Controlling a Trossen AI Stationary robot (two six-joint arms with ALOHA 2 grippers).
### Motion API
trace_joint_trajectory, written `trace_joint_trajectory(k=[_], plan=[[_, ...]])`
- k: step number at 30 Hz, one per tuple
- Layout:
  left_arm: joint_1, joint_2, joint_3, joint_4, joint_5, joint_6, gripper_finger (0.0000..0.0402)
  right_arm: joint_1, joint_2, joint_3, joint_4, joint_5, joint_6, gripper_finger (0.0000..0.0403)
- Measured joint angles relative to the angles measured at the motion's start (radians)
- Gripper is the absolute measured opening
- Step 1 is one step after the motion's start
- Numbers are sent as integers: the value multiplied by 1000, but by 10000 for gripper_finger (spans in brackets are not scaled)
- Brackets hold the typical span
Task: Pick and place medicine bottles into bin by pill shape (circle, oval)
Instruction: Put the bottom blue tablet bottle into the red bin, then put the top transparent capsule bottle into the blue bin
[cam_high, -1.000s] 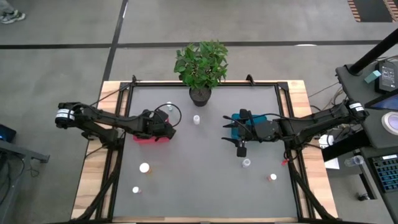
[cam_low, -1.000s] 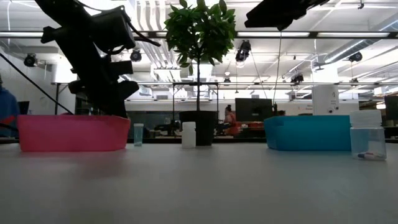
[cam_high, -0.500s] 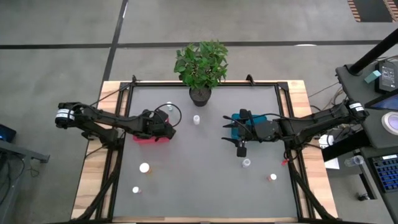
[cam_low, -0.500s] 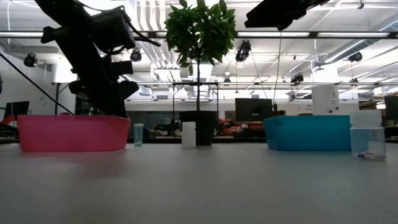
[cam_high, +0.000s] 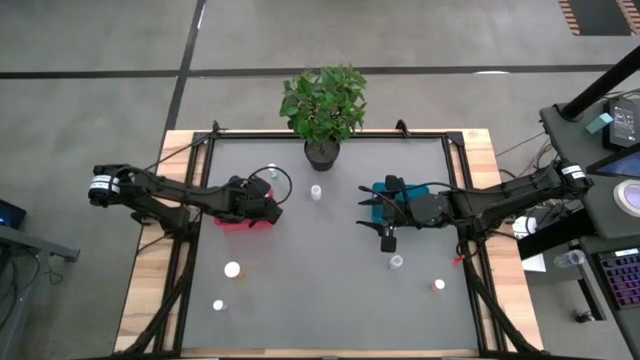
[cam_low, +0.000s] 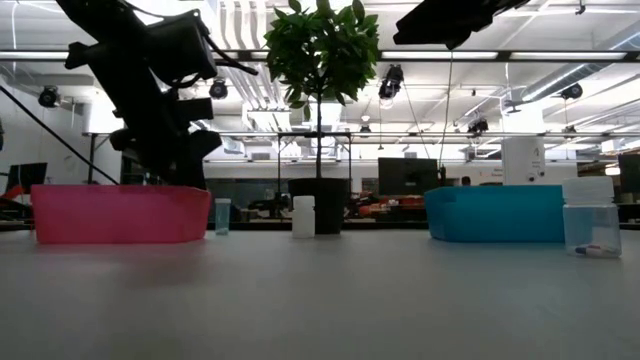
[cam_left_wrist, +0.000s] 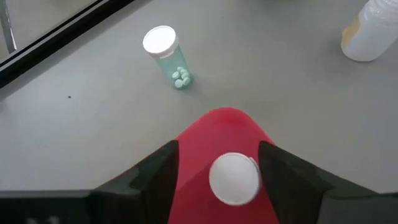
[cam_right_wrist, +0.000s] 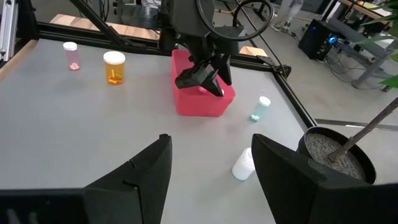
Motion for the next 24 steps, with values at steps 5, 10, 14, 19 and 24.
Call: trace_joint_trajectory(k=[5, 10, 14, 19, 24], plan=[[0, -25, 6, -29, 8, 9, 216, 0, 0, 0, 0, 0, 3, 210], [0, -69, 11, -37, 28, 30, 217, 0, 0, 0, 0, 0, 3, 210], [0, -116, 11, -37, 58, 65, 217, 0, 0, 0, 0, 0, 8, 210], [-1, -194, 11, -36, 69, 108, 217, 0, 0, 0, 0, 0, 14, 210], [-31, -289, 11, 8, 79, 210, 217, 0, 16, 0, 2, 0, 64, 210]])
